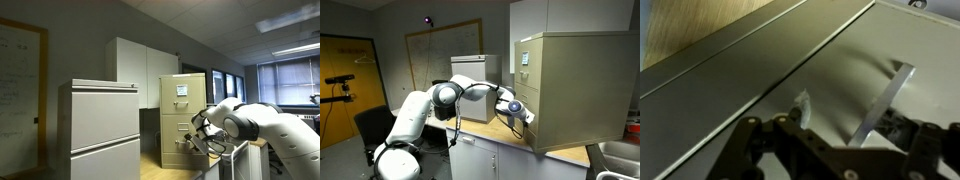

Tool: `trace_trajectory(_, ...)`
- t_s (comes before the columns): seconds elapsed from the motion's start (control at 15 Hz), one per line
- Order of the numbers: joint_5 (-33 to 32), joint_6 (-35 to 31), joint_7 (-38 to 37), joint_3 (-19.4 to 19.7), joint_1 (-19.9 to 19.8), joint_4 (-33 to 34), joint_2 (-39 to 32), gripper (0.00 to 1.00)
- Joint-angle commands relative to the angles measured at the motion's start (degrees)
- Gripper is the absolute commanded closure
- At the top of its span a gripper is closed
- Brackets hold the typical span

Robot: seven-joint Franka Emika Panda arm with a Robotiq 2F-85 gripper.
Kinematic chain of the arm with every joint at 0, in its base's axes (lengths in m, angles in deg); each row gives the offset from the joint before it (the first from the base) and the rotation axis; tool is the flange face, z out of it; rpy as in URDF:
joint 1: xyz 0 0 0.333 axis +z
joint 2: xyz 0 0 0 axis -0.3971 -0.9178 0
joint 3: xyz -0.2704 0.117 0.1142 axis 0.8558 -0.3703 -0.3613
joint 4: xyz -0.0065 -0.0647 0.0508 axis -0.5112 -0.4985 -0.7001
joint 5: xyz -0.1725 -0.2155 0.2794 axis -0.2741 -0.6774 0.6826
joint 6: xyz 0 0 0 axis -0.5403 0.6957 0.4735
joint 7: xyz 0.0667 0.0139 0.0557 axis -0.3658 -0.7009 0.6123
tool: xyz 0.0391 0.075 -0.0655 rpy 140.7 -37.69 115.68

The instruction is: Open the bottom drawer of the file cabinet on the right fully

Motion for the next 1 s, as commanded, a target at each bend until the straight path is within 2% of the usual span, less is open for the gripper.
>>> trace_trajectory(0.0,-8.3,1.9,-6.0,1.3,0.7,2.6,-3.6,0.63)
trace_trajectory(0.27,-20.1,4.6,-9.7,1.9,2.6,0.7,-0.9,0.92)
trace_trajectory(0.33,-25.5,3.0,-10.7,-4.2,-1.5,0.0,0.9,0.99)
trace_trajectory(0.47,-30.4,1.1,-11.1,-6.6,-1.9,-2.2,3.1,1.00)
trace_trajectory(0.53,-29.1,1.1,-10.1,-2.9,1.9,-4.1,4.2,0.98)
trace_trajectory(0.67,-31.2,-1.6,-11.0,-2.8,3.7,-8.5,7.7,1.00)
trace_trajectory(0.93,-35.8,-4.7,-16.8,0.3,6.8,-10.0,8.2,1.00)
